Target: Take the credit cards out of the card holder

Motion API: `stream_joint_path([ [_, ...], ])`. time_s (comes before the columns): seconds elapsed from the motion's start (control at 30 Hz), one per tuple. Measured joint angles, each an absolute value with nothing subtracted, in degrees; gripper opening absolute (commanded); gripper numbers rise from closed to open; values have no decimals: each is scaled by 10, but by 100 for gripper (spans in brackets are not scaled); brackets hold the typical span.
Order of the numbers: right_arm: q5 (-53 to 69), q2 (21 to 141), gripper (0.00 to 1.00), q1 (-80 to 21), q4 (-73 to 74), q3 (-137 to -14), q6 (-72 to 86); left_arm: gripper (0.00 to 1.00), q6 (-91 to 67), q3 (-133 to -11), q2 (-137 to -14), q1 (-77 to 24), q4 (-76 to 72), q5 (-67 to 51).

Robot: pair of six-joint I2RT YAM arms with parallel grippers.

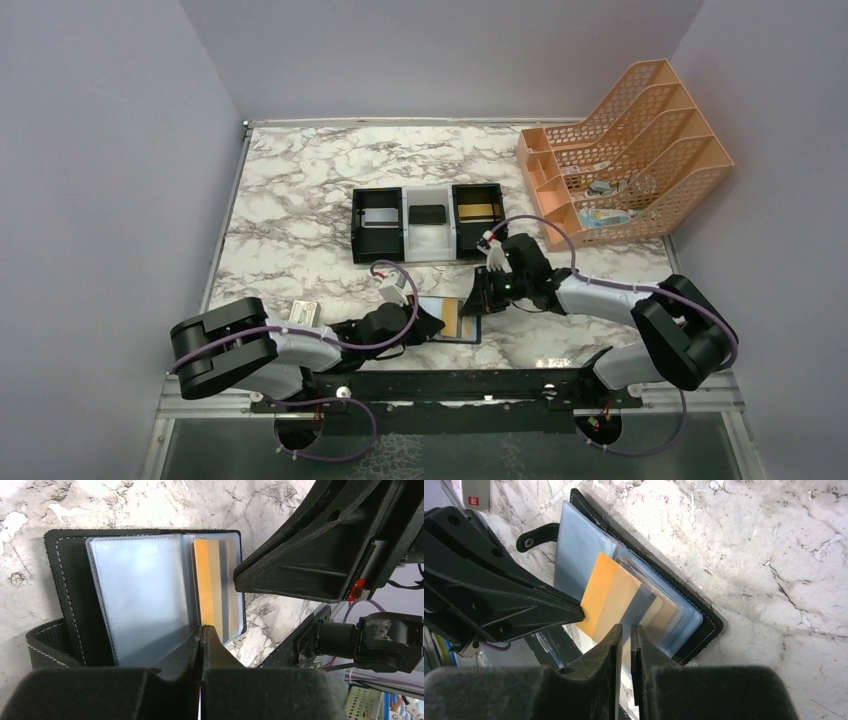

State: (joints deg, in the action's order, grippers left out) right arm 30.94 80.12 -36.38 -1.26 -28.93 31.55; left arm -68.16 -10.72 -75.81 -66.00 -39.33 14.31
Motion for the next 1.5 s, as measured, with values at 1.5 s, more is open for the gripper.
stream_joint_path([
  [1.5, 301, 817, 15, -363, 0, -302, 291, 3, -699, -108, -696, -660, -310, 172],
])
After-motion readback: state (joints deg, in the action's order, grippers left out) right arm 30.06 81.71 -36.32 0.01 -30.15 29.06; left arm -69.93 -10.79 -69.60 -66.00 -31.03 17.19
